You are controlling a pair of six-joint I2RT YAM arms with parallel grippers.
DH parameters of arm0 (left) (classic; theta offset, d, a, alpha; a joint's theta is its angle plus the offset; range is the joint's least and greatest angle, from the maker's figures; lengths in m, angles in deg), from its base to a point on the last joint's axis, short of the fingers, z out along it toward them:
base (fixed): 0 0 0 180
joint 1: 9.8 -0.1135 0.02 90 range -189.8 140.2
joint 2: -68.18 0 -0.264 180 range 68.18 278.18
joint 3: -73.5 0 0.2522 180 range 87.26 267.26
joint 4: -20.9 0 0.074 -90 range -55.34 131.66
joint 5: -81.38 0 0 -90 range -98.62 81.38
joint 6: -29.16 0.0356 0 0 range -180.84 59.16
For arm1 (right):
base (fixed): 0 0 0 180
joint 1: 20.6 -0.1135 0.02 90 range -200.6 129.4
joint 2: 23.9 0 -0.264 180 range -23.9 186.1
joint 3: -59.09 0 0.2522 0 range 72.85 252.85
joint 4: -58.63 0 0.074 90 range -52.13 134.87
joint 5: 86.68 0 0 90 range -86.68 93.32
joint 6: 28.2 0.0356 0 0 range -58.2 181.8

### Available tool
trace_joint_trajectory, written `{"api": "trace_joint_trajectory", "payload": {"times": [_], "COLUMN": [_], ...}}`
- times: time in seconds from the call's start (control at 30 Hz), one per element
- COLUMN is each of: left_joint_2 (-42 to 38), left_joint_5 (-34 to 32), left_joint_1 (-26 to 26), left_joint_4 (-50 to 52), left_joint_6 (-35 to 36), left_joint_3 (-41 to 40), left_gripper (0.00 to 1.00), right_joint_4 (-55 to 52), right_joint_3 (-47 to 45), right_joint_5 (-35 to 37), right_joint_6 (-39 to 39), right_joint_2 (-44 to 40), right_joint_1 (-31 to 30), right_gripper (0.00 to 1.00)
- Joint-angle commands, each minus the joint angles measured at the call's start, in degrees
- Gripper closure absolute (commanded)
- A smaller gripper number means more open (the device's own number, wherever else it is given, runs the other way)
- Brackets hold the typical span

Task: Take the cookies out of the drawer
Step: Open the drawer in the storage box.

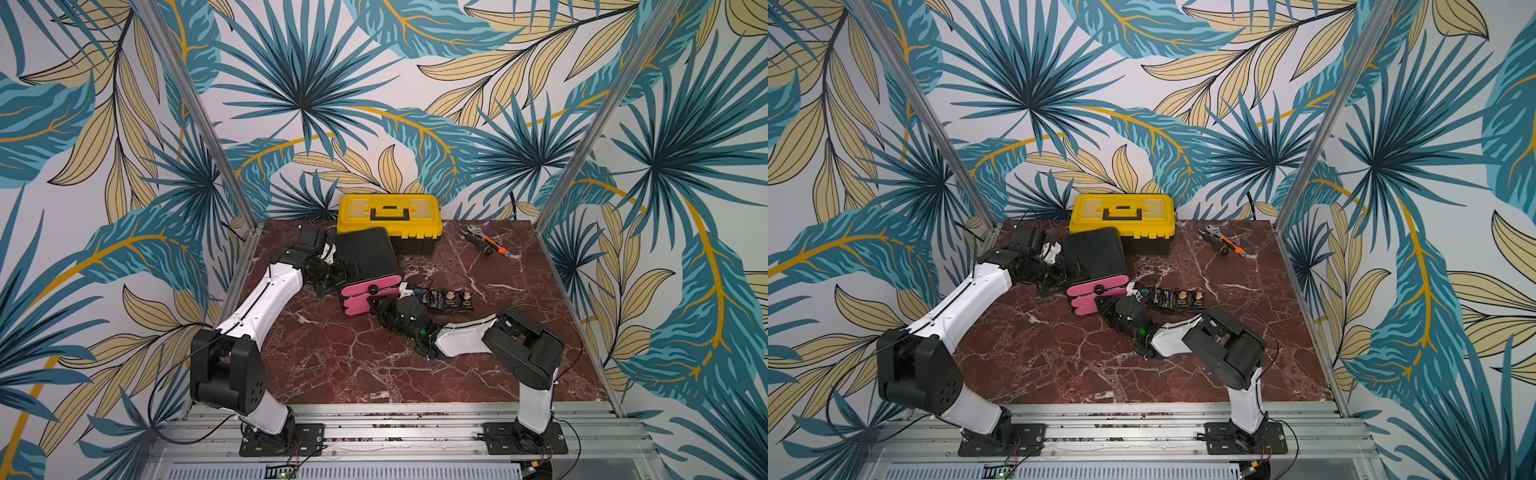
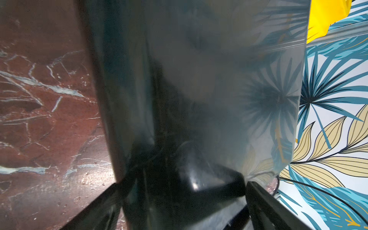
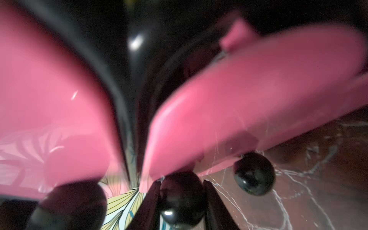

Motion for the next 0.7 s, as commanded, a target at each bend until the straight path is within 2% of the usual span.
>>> {"api": "trace_joint_trajectory", "payload": {"times": [0.0,0.67], "left_joint_2": [0.1,-2.1], "left_joint_5": [-1.9,-1.9], "left_joint_1": [-0.4,-4.5], "left_joint_4": [1.5,3.8], "left_joint_6": [2.0,3.0], "left_joint_3": [3.7,4.9], "left_gripper": [0.00,0.00], "right_joint_4": [-11.4,-24.3], "right_joint_3": [1.8,3.2], "right_joint_5": [0.3,1.0], "right_joint_6": [-4.2,-8.5], "right_joint_2": [-3.0,-7.3], "right_joint_1": [0.1,-2.8], "right_gripper": [0.82,0.89]}}
